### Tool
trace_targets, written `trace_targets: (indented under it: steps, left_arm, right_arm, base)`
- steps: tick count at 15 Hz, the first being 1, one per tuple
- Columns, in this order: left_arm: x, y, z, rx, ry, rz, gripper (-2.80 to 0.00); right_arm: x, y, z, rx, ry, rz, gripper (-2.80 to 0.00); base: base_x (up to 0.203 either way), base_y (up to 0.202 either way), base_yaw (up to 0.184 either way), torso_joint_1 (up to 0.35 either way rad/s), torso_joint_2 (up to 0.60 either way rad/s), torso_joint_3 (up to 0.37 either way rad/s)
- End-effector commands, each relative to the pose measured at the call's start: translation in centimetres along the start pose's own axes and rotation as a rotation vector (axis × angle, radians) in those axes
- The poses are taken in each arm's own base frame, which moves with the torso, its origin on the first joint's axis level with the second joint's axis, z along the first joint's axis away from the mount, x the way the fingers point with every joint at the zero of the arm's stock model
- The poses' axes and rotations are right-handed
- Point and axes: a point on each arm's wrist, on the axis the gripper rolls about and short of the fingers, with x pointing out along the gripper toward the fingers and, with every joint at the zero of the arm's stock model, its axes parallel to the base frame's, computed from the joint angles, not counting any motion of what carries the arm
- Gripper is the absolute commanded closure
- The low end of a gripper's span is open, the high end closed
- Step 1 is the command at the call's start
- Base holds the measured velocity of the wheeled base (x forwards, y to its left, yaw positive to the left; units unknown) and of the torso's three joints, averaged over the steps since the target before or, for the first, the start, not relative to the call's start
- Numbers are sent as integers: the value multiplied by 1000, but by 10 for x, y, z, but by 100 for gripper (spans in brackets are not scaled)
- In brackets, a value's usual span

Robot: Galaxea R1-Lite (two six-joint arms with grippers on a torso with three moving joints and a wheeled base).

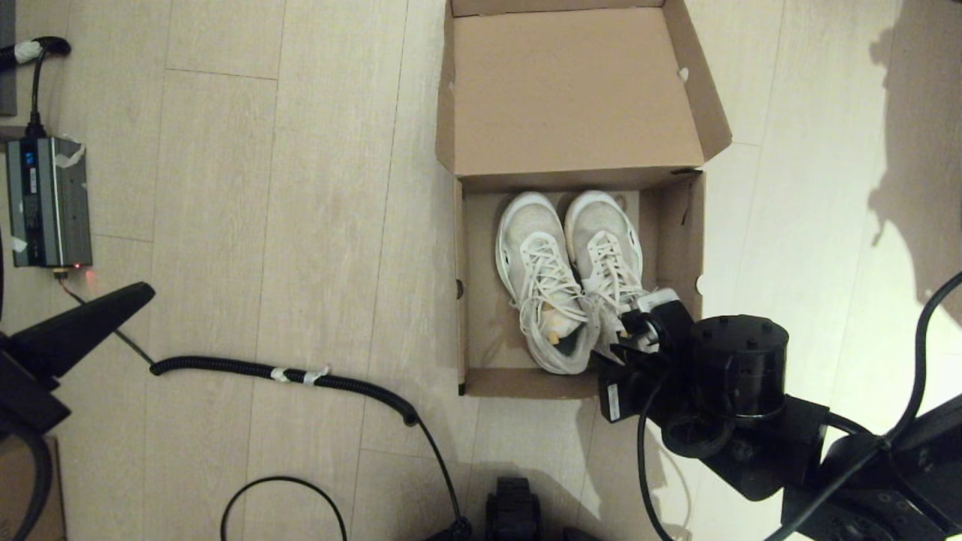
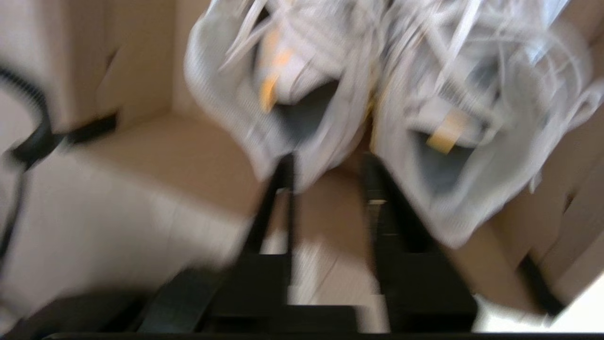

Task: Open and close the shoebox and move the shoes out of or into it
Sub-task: Put the shoes out of the shoe box

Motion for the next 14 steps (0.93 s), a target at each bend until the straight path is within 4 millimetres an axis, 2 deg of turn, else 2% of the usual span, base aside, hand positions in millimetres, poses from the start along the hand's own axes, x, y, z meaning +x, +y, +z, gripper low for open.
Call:
trace_targets:
  steps: [1,4,10,12,13,14]
  left_arm:
    - [1,1,-1,-4,4,-2,0]
    - [0,1,-3,-9,10,0,0]
    - [-1,0,-3,-7,9,-2,0]
    - [-8,-1,-13,-12,27,7,0]
    - [-14,-2,-21,-9,41,18,0]
    - [-21,-4,-28,-3,47,37,0]
  right_arm:
    - [13,-1,-12,-16,18,-22,-280]
    - [17,-11,-2,-21,-12,-58,-280]
    - [50,-8,-33,-9,69,-74,-280]
    - [68,-3,-42,4,18,-77,-280]
    - [77,0,-48,7,-9,-78,-240]
    - [83,2,-53,8,-26,-80,0]
  base:
    - [0,0,0,0,0,0]
    - [0,0,0,0,0,0]
    - [0,0,0,0,0,0]
    - [0,0,0,0,0,0]
    - [0,0,0,0,0,0]
    - [0,0,0,0,0,0]
